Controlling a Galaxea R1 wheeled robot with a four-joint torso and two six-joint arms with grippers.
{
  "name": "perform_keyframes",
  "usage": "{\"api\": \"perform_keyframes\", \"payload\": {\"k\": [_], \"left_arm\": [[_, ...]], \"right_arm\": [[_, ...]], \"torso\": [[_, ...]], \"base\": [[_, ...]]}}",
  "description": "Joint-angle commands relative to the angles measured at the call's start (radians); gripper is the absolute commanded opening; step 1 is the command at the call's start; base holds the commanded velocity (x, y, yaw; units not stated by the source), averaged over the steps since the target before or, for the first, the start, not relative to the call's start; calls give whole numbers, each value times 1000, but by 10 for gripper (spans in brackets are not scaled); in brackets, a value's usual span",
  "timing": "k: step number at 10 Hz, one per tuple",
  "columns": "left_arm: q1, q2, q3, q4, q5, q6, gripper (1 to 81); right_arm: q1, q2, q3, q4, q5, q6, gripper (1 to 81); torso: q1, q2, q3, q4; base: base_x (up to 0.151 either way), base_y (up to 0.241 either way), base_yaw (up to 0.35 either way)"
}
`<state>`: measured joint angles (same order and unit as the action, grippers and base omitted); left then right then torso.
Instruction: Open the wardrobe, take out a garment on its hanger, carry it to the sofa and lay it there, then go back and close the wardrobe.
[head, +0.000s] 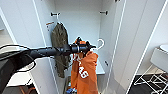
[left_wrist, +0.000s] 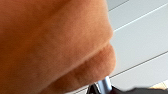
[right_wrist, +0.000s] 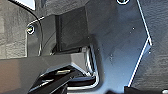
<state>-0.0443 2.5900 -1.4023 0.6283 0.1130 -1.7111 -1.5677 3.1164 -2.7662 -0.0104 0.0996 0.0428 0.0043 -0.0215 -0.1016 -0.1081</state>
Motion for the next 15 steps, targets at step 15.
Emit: {"api": "perform_keyframes", "payload": {"k": [15], "left_arm": [[-90, 249, -136, 108, -44, 34, 10]], "right_arm": [[36, 7, 8, 10, -38, 0, 811]], "torso": [[-3, -2, 171, 46]], "base": [[0, 0, 0]]}}
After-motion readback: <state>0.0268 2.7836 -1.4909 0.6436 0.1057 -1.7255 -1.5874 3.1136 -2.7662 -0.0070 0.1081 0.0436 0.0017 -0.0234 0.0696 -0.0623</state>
